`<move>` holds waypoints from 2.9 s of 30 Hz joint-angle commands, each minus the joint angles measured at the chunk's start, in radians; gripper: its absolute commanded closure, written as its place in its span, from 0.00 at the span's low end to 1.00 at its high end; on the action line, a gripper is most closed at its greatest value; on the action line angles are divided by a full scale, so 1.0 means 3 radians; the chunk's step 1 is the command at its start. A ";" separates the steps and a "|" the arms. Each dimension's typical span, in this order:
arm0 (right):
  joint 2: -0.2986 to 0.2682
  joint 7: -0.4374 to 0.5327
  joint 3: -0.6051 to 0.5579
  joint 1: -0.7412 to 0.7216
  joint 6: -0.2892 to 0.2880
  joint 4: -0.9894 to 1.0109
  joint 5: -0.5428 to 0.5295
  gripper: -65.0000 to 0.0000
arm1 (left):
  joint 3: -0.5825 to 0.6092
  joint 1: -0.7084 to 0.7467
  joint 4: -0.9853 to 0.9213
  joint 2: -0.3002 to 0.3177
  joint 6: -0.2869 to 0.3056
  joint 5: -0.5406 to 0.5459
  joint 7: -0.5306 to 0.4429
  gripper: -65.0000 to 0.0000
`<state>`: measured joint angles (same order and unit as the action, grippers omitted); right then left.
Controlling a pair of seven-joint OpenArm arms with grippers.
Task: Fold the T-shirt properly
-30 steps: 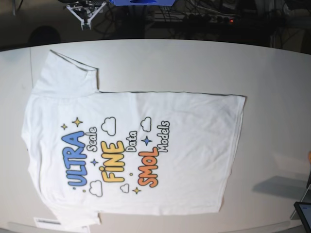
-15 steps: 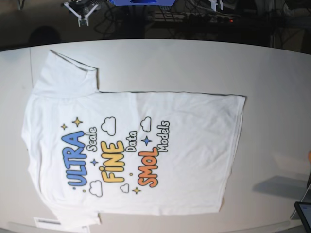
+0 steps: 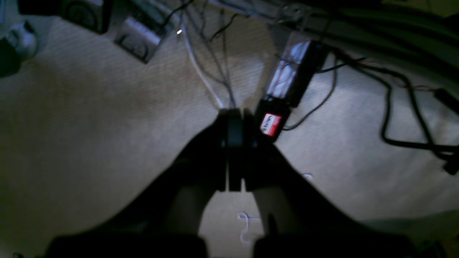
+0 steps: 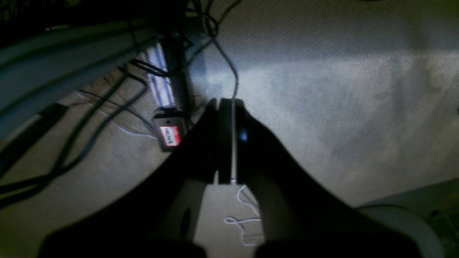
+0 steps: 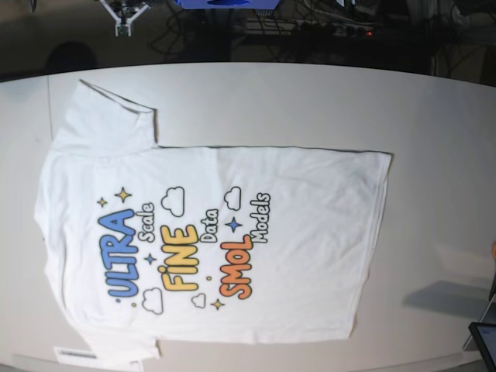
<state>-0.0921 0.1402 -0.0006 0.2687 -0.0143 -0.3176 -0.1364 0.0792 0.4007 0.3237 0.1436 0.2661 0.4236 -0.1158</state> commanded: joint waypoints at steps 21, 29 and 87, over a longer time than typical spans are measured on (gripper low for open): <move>0.0115 -0.0495 0.0659 0.2160 0.0014 -0.3527 -0.0019 1.00 | -0.0169 0.1367 0.1077 0.0030 0.0006 0.0023 -0.2312 1.00; 0.0110 -0.0593 0.0664 0.2528 0.0014 -0.4437 -0.0019 1.00 | -0.0906 0.2093 0.2412 -0.0036 0.0006 -0.0003 -0.2501 1.00; 0.0243 -0.3559 0.2741 0.0902 -0.1684 -0.4657 -0.2739 0.33 | -0.2236 0.1014 0.4493 0.0148 0.0031 -0.0566 -0.0624 1.00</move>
<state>-0.0082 -0.9302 0.8162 0.5381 -0.5255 -1.7050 -0.9543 -0.5823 0.6956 1.6592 0.1772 0.2855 0.2424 -0.2768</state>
